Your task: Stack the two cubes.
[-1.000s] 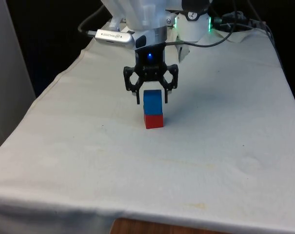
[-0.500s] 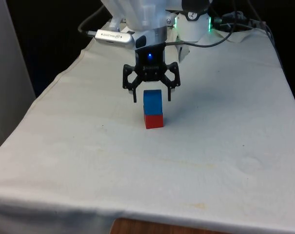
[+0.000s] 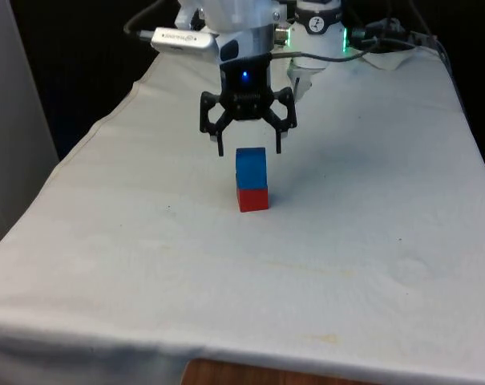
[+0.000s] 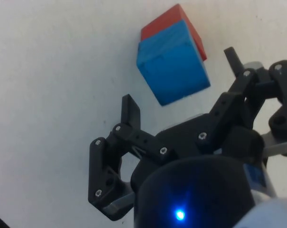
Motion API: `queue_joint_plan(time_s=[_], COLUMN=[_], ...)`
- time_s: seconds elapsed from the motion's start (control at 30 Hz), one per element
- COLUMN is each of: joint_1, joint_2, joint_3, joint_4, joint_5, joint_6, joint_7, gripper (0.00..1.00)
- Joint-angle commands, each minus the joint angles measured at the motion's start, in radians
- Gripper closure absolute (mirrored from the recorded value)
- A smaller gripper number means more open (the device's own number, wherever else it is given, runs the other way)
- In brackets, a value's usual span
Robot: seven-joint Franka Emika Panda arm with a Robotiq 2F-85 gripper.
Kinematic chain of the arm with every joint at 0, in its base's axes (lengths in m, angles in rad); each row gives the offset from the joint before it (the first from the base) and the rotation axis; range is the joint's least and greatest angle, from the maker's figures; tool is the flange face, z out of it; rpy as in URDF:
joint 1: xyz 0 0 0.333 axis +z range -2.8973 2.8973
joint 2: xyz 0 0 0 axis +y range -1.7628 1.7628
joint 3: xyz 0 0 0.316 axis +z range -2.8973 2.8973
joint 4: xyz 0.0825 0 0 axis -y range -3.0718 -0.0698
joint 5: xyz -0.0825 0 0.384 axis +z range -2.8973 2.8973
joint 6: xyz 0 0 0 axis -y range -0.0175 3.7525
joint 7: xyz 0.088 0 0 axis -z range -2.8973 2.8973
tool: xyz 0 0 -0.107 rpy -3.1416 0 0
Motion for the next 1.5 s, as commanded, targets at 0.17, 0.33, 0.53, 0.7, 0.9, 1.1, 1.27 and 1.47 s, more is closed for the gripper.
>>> queue_joint_plan(time_s=[0.17,0.33,0.53,0.7,0.9,1.1,1.27,1.47], joint_1=[0.000,0.001,0.002,0.003,0.000,0.003,0.002,0.000], joint_2=[-0.044,-0.078,-0.123,-0.147,-0.174,-0.230,-0.255,-0.283], joint_3=[-0.003,-0.007,-0.011,-0.014,-0.012,-0.019,-0.021,-0.020], joint_4=[-0.024,-0.034,-0.044,-0.045,-0.041,-0.046,-0.047,-0.043], joint_5=[-0.001,-0.004,-0.008,-0.011,-0.002,-0.015,-0.016,-0.005], joint_6=[-0.018,-0.039,-0.071,-0.091,-0.116,-0.163,-0.184,-0.213], joint_7=[-0.003,-0.001,0.003,0.005,-0.002,0.007,0.007,-0.002], gripper=[0.00,0.00,0.00,0.00,0.00,0.00,0.00,0.00])
